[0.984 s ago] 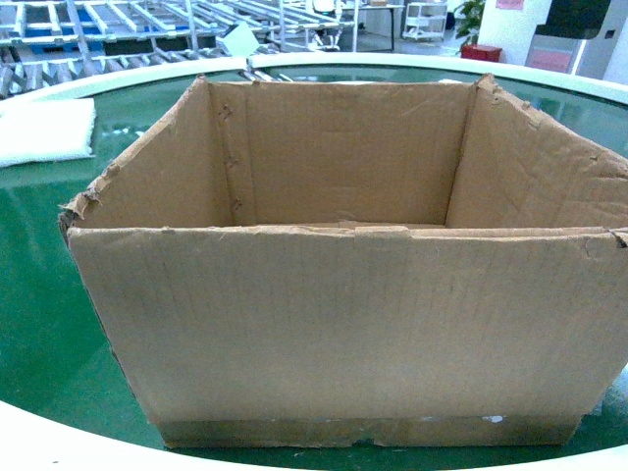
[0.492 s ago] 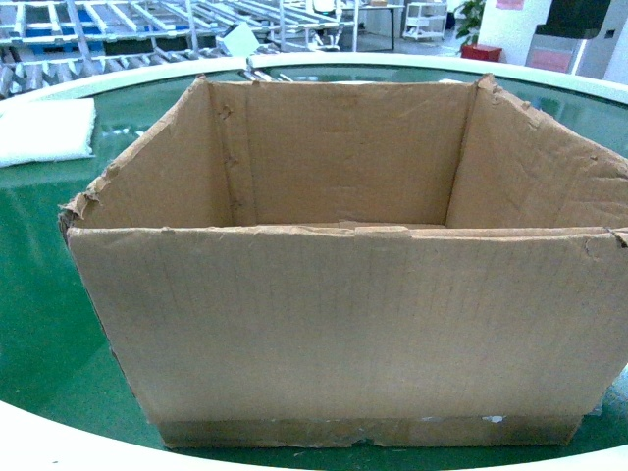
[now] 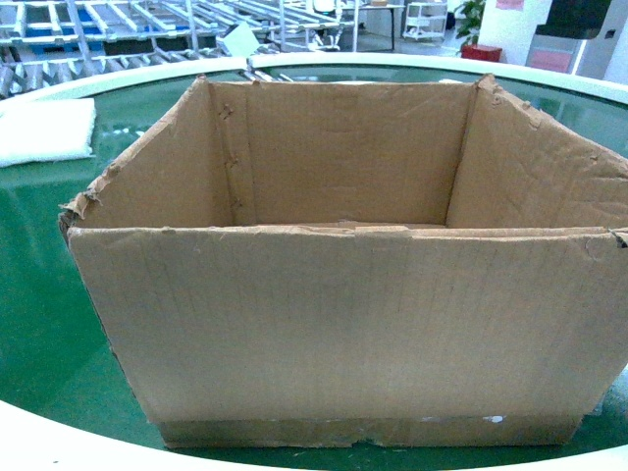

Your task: Sort boxes to right shelf from conveyor

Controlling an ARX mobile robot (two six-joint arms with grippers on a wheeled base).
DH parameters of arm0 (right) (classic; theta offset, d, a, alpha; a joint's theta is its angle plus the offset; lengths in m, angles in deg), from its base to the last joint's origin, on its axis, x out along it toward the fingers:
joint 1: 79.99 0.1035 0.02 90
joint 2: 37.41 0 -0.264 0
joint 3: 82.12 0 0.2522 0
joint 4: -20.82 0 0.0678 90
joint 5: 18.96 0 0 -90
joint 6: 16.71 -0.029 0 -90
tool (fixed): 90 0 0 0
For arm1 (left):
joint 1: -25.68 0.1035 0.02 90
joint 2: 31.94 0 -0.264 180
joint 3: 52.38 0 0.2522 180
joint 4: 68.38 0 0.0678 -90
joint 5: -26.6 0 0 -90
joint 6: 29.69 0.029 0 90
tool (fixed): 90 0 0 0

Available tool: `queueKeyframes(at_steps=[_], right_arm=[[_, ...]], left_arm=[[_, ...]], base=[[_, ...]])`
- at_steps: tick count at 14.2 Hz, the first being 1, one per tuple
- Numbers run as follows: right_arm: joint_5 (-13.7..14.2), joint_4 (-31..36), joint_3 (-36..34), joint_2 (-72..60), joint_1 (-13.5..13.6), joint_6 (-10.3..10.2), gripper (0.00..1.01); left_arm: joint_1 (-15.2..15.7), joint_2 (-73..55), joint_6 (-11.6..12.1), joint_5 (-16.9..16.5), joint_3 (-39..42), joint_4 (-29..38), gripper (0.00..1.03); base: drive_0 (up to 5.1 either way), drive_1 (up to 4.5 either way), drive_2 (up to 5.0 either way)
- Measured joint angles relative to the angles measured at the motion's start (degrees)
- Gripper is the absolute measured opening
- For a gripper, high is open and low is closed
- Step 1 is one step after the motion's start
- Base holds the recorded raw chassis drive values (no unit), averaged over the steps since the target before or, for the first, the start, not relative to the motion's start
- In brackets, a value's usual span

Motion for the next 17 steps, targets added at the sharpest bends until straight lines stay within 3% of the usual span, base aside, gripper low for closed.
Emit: queueKeyframes(at_steps=[3, 5, 8, 10, 12, 14, 16, 17], right_arm=[[0.1, 2.5, 10.0, -13.9, 2.9, 1.9, 0.98], [0.1, 1.0, 17.7, -23.0, 5.2, 3.3, 0.98], [-2.8, -4.7, 28.2, -36.5, 4.7, 2.9, 0.98], [-5.0, -10.0, 35.1, -43.9, 5.5, 2.1, 0.98], [-4.8, -14.6, 42.7, -52.4, 6.8, 0.6, 0.98], [-1.1, -15.6, 48.0, -59.8, 7.8, 1.6, 0.98], [-0.9, -18.0, 51.3, -64.7, 7.6, 1.4, 0.98], [-0.7, -18.3, 51.5, -66.4, 7.7, 1.3, 0.98]], left_arm=[[-3.9, -12.9, -1.6, -1.2, -11.6, -1.6, 0.98], [-6.9, -20.5, -3.0, 0.7, -19.5, -5.8, 0.98], [-9.3, -32.7, -5.5, 2.9, -29.6, -11.7, 0.98], [-8.8, -39.5, -6.9, 3.3, -33.5, -14.3, 0.98], [-9.4, -46.0, -7.2, 3.8, -38.1, -16.4, 0.98], [-10.6, -52.9, -7.8, 2.5, -45.2, -19.6, 0.98], [-11.7, -59.0, -8.9, 1.3, -50.4, -22.6, 0.98], [-12.7, -61.6, -8.9, 2.6, -51.0, -22.6, 0.98]], base=[[0.0, 0.00, 0.0], [0.0, 0.00, 0.0], [0.0, 0.00, 0.0], [0.0, 0.00, 0.0], [0.0, 0.00, 0.0], [0.0, 0.00, 0.0], [0.0, 0.00, 0.0], [0.0, 0.00, 0.0]])
